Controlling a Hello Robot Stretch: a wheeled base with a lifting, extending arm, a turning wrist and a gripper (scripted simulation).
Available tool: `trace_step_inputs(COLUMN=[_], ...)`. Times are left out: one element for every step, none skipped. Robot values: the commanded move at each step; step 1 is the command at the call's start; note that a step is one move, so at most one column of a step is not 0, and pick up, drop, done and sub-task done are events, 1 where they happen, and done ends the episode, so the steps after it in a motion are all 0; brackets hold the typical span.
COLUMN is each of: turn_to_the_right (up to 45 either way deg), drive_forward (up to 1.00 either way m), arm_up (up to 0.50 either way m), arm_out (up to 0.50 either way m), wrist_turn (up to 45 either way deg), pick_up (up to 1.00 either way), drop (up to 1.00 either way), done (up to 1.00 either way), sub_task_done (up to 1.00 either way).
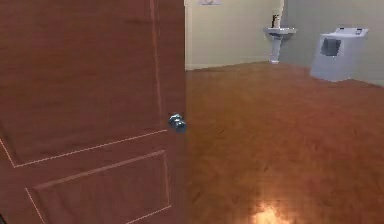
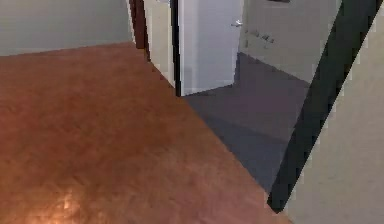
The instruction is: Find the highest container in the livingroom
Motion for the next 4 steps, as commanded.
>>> trace_step_inputs(turn_to_the_right=[45.0,18.0,0.0,-45.0], drive_forward=[0.00,0.00,0.10,0.00], arm_up=[0.00,0.00,0.00,0.00], arm_out=[0.00,0.00,0.00,0.00], wrist_turn=[0.0,0.0,0.0,0.0], pick_up=[0.00,0.00,0.00,0.00], drop=[0.00,0.00,0.00,0.00], done=[0.00,0.00,0.00,0.00], sub_task_done=[0.00,0.00,0.00,0.00])
